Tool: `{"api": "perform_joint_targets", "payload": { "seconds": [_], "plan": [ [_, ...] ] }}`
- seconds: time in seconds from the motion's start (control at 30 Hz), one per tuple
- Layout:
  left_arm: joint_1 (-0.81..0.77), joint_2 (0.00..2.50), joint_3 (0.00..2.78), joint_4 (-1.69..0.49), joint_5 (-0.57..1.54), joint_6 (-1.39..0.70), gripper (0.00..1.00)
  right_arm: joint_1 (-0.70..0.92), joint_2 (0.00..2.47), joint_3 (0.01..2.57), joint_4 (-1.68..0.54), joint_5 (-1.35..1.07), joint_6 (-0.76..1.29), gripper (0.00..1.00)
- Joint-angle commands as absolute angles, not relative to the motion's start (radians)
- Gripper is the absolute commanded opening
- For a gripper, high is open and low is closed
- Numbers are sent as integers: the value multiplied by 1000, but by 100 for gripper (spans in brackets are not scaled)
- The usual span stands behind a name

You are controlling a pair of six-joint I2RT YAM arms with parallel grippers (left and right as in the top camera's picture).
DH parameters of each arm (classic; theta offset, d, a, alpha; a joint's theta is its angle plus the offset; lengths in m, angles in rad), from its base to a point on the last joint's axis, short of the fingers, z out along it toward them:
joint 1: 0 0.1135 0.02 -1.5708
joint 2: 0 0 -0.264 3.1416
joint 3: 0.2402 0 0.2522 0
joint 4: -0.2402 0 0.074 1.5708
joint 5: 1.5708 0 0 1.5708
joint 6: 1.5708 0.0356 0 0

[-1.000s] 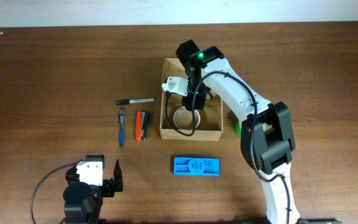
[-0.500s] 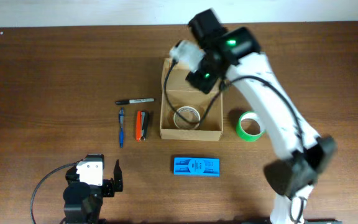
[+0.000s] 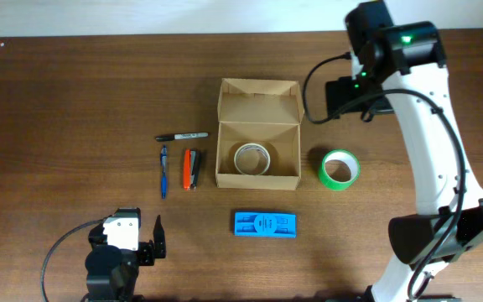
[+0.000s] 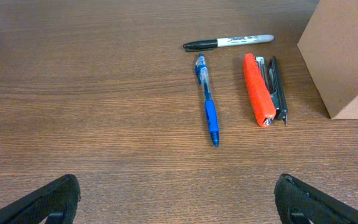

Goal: Pack container
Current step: 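Move right gripper to the green tape roll and grasp its rim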

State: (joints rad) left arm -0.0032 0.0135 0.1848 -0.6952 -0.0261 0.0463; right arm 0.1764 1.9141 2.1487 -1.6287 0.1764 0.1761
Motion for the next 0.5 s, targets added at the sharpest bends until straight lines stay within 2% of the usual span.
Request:
{"api": "perform_joint_targets", "payload": {
  "seconds": [0.0, 0.2, 0.47],
  "plan": [
    [3, 5, 178, -696, -22, 68, 100, 146, 1917, 2122, -1638, 175, 262, 99],
    [3, 5, 178, -696, -22, 68, 99, 149, 1879, 1959, -1583, 168, 262, 99],
    [3, 5, 178, -696, -22, 68, 100, 127, 1654, 1536, -1316, 96, 169, 99]
  ]
}}
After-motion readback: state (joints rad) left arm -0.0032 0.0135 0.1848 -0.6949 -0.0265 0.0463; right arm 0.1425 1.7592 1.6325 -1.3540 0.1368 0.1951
